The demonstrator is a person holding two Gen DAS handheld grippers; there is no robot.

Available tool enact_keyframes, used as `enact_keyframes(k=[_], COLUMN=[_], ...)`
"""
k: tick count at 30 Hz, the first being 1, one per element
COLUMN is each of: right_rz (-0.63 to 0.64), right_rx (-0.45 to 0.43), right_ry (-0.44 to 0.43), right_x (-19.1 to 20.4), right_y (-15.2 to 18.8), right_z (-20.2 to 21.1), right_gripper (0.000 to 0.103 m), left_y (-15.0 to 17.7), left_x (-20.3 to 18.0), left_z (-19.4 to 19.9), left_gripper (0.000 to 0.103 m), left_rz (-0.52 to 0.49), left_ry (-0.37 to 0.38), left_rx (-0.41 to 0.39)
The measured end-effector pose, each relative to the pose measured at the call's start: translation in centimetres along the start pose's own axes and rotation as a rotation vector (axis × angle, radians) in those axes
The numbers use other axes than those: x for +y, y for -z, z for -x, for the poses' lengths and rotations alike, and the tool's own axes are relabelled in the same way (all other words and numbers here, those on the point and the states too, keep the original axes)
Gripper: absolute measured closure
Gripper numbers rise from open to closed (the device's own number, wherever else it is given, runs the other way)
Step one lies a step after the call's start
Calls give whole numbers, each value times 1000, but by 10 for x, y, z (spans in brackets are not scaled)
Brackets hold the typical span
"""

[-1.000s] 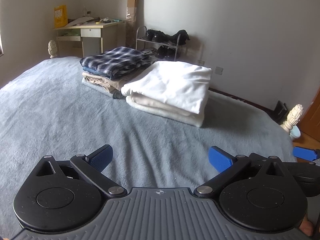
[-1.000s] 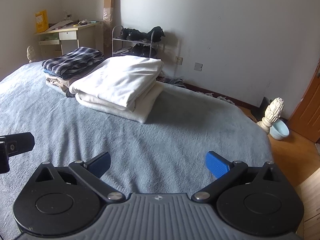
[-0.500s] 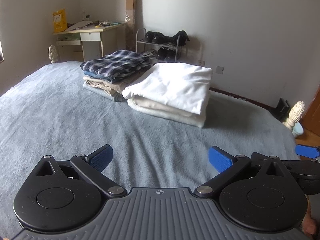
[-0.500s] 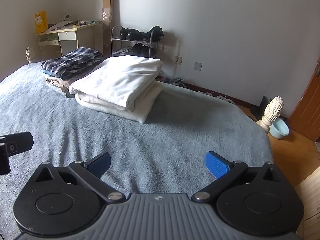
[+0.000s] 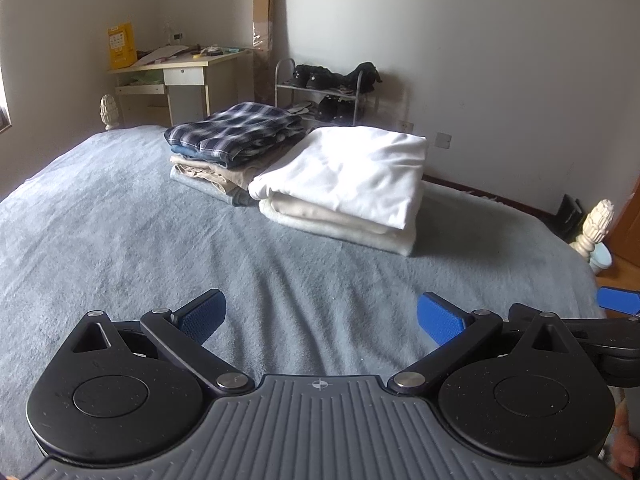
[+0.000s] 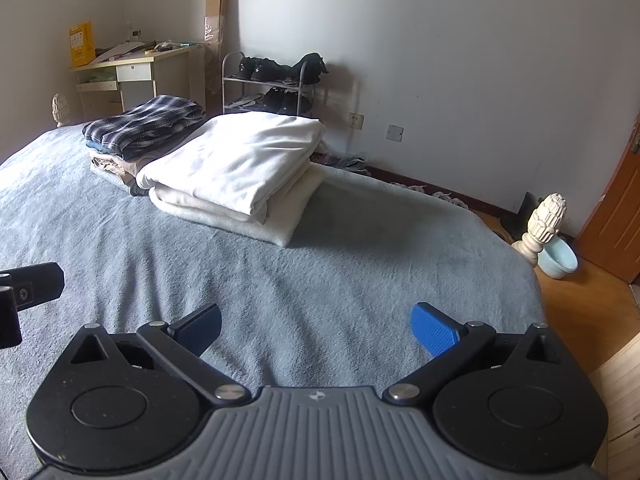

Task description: Fold clothes

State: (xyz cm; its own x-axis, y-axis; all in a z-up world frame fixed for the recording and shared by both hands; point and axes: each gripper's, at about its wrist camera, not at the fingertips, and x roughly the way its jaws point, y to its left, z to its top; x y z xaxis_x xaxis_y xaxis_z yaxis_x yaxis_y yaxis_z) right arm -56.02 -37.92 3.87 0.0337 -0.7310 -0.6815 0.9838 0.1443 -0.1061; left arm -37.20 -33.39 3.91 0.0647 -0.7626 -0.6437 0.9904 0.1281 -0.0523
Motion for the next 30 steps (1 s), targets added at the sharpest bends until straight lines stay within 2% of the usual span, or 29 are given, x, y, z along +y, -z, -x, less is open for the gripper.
enact_keyframes(k=[30], right_rz=[8], right_rx=[-12], right_ry=[8], right_x=[1], right_y=[0], right_z=[4], right_gripper=[0], left_y=[-1], left_x=[1], left_z=[2], left_gripper=[0], left_rz=[8], left_ry=[7], left_rx=[8])
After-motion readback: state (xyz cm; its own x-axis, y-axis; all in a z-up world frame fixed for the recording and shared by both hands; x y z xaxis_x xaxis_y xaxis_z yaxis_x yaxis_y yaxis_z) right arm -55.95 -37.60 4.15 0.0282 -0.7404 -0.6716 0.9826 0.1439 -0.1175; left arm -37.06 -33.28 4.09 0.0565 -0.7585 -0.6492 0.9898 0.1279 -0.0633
